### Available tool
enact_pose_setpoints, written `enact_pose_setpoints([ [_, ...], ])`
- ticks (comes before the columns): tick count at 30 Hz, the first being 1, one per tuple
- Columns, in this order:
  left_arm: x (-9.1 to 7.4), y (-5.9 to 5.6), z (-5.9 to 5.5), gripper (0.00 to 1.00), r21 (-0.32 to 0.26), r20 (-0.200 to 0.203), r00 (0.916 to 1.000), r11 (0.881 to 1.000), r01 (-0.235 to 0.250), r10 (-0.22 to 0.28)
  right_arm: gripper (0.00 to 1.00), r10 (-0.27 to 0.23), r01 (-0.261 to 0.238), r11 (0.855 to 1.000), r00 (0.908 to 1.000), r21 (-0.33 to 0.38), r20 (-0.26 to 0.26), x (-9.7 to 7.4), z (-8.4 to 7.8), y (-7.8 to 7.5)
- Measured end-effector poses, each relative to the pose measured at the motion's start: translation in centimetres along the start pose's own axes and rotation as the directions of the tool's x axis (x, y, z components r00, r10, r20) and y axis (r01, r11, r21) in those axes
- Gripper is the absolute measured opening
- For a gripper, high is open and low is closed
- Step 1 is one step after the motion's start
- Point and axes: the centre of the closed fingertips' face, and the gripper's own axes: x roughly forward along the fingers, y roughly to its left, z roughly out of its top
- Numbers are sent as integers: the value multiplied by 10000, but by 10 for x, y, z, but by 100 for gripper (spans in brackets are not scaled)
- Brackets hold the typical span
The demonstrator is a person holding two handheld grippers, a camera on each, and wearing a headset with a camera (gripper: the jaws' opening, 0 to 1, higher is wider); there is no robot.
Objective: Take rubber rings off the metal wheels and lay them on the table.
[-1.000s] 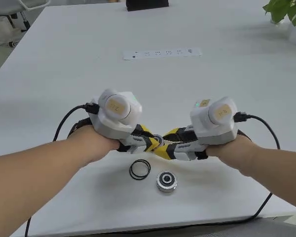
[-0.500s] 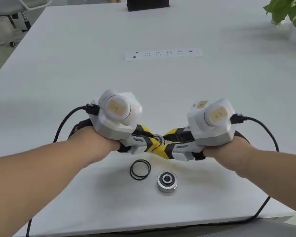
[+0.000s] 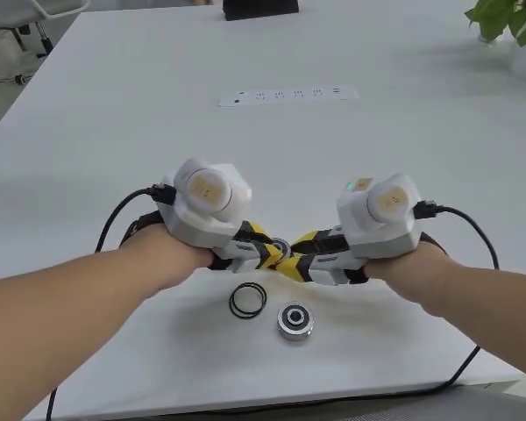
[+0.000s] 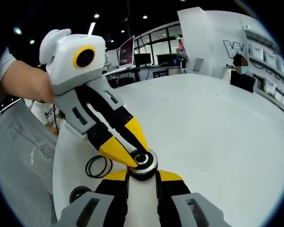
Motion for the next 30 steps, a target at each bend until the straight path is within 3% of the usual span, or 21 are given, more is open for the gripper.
enact_pose_setpoints([
  [15, 0, 0, 0, 7, -34, -7, 10000, 10000, -27, 27, 5, -49, 53, 9995, 9999, 304, -131, -4, -6, -3],
  [30, 0, 0, 0, 8, -67, 66, 9999, 9999, -85, 86, 0, -194, 203, 9840, 9998, 1771, -71, -5, -7, -7],
])
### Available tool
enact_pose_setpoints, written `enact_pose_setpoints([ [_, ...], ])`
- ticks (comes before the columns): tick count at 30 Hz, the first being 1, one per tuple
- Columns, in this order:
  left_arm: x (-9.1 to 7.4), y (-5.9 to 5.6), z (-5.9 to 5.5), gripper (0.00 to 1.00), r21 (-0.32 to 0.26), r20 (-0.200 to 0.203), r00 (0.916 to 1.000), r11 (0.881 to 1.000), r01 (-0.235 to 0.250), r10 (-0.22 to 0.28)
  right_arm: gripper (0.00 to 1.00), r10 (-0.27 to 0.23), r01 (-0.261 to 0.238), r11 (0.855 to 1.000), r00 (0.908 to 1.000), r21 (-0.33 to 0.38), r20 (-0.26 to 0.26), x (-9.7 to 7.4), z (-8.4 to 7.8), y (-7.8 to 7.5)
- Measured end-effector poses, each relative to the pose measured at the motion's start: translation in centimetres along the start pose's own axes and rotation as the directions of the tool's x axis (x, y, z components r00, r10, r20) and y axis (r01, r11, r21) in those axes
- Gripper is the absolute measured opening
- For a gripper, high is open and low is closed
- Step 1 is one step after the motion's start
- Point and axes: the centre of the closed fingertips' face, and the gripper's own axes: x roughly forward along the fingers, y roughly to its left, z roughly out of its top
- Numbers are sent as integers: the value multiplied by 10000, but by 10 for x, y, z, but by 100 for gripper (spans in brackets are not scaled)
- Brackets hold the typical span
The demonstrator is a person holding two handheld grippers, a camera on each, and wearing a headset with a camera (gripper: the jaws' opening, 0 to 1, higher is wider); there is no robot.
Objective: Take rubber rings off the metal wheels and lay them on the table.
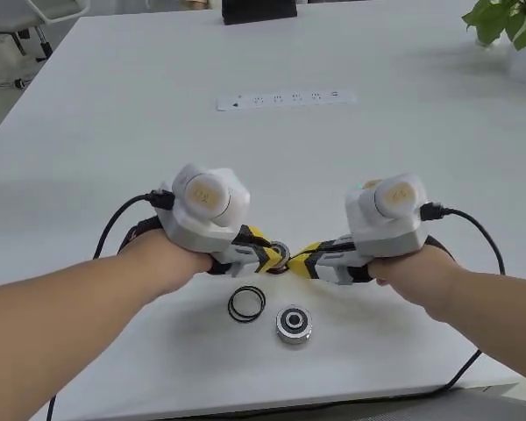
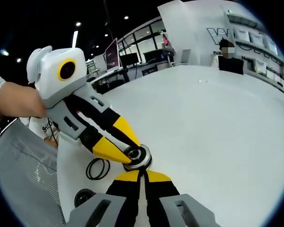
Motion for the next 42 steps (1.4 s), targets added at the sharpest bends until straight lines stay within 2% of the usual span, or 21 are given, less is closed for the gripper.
enact_pose_setpoints([
  [6, 0, -1, 0, 8, -4, 20, 10000, 10000, 17, -17, 0, 160, -166, 9976, 9998, 675, 89, -3, 0, 0],
  [22, 1, -1, 0, 7, -10, -26, 10000, 10000, 2, -2, 0, 239, -282, 9886, 9992, 1482, 307, -8, 3, 1],
  [28, 1, -1, 0, 7, -61, -12, 10000, 10000, -57, 57, 0, 114, -223, 9772, 9985, 2110, 527, -8, 4, -3],
  [31, 1, -1, 0, 7, -72, -15, 10000, 10000, -61, 61, 0, 85, -312, 9646, 9961, 2618, 875, -9, 10, -7],
  [35, 1, -1, 0, 7, -93, -33, 10000, 9999, -93, 92, 0, 28, -258, 9675, 9958, 2516, 911, -8, 11, -5],
  [38, 1, -2, 0, 7, -103, -30, 9999, 9999, -125, 124, 0, 11, -284, 9626, 9949, 2695, 1010, -8, 12, -6],
  [41, 1, -2, 1, 7, -95, -34, 9999, 9999, -138, 137, 0, 57, -351, 9655, 9935, 2581, 1137, -9, 15, -3],
  [42, 1, -2, 1, 7, -96, -36, 9999, 9999, -144, 143, 0, -21, -241, 9706, 9941, 2396, 1082, -9, 15, -3],
])
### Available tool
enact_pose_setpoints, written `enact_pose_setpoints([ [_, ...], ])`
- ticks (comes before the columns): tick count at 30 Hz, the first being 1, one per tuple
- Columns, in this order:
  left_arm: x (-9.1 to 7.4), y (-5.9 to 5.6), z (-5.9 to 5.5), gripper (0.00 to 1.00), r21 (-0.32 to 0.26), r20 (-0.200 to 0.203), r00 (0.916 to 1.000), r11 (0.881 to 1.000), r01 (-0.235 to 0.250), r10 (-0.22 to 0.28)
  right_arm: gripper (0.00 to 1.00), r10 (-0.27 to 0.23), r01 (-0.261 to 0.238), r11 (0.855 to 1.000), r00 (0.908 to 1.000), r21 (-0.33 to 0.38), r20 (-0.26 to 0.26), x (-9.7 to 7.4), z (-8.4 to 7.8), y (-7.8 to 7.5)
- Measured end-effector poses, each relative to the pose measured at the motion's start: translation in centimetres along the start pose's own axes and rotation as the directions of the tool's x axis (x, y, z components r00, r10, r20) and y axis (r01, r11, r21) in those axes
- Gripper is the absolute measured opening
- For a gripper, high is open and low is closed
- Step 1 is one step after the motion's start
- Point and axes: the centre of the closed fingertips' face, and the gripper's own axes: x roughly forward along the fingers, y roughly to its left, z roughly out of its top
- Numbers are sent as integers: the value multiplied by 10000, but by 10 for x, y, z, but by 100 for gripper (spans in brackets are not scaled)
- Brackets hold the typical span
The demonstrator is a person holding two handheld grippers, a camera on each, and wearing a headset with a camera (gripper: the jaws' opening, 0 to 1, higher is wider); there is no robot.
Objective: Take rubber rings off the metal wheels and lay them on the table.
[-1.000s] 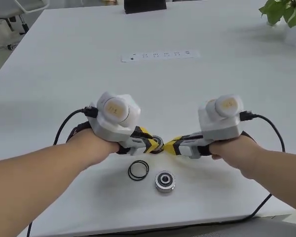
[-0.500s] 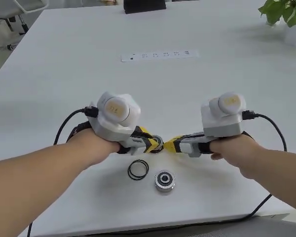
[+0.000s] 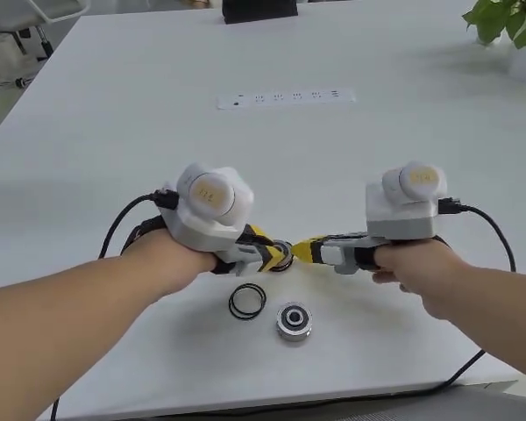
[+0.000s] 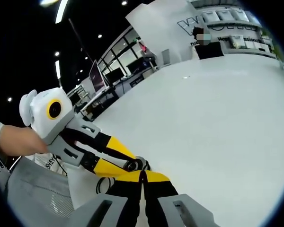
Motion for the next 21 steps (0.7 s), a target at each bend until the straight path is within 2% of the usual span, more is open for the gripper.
enact_pose_setpoints([
  [8, 0, 0, 0, 7, 7, -10, 9999, 9999, -110, 110, 0, -7, 7, 10000, 10000, -84, -67, 1, 1, 0],
  [15, 0, 0, 0, 7, 29, -74, 9999, 9999, -118, 118, 0, 142, -143, 9997, 9999, -177, -65, 3, 2, 8],
  [21, 0, 0, 1, 7, 31, -43, 9999, 9999, -133, 133, 0, 213, -213, 9997, 9998, -146, -32, 2, 3, 10],
])
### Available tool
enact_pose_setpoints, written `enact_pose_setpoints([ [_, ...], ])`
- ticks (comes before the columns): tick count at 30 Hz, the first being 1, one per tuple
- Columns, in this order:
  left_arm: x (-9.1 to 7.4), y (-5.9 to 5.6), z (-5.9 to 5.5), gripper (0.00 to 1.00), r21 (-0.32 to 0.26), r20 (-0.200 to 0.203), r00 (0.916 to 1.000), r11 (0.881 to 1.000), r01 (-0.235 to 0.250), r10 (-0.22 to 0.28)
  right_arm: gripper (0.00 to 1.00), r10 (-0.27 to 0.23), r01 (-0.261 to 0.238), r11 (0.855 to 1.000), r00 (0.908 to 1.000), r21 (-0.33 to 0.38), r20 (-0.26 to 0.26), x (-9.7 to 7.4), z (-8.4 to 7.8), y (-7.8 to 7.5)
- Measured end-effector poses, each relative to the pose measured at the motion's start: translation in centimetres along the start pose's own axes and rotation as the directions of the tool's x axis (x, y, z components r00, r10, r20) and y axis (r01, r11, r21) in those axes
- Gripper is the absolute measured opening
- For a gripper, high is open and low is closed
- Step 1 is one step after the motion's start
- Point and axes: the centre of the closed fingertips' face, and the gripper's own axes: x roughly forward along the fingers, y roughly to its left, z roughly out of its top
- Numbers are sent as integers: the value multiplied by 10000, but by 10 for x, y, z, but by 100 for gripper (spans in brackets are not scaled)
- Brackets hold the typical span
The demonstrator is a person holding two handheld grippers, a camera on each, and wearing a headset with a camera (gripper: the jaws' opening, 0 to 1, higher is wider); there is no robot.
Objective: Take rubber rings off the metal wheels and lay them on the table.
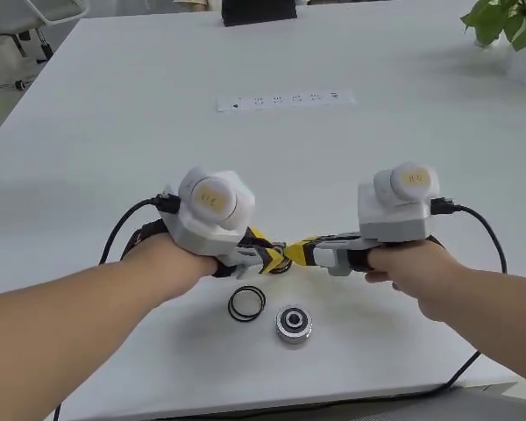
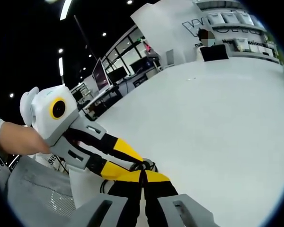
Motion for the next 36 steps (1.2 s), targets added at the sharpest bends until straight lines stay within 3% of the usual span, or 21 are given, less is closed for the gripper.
enact_pose_setpoints([
  [23, 0, 1, 0, 7, 18, 73, 10000, 10000, -22, 22, 0, 758, -769, 9957, 9968, 514, 243, -4, 3, 19],
  [36, 0, 0, 0, 7, -41, 171, 9998, 10000, -67, 68, 0, 990, -1009, 9927, 9946, 661, 320, -7, 6, 19],
])
